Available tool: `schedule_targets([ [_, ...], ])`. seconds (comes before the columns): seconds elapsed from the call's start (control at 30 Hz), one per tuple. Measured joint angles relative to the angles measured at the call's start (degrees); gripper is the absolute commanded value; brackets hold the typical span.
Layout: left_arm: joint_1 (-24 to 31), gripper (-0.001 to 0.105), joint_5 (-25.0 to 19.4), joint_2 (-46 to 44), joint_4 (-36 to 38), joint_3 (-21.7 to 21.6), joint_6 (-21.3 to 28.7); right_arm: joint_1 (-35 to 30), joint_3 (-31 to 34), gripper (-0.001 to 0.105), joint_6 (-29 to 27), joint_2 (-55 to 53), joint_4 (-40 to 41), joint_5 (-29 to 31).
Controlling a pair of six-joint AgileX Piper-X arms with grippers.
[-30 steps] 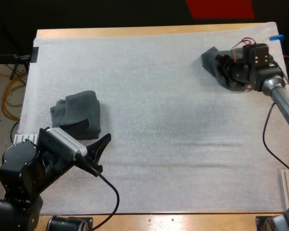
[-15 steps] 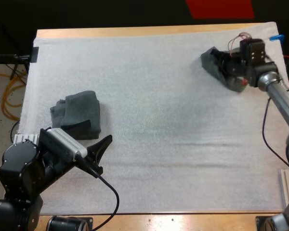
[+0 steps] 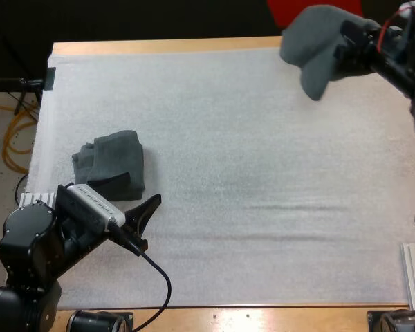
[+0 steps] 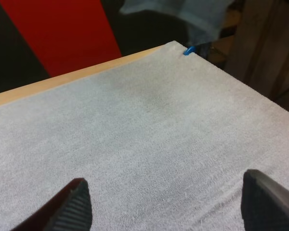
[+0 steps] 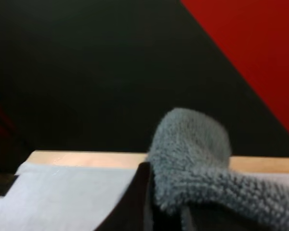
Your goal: Pick towel from pile fold and stack
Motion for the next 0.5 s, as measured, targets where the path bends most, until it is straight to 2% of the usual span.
schedule_targets([
  [0.17, 0.0, 0.064, 0.0, 0.0, 1.1, 0.0, 0.0, 0.6, 0.1, 0.000, -0.5, -3.6, 13.3, -1.3],
  [0.3, 0.0, 0.064, 0.0, 0.0, 3.5, 0.0, 0.0, 3.8, 2.6, 0.000, -1.9, -3.7, 21.7, -4.7],
  [0.5, 0.0, 0.064, 0.0, 0.0, 4.7, 0.0, 0.0, 15.0, 6.0, 0.000, -3.7, -3.4, 24.2, -15.0],
])
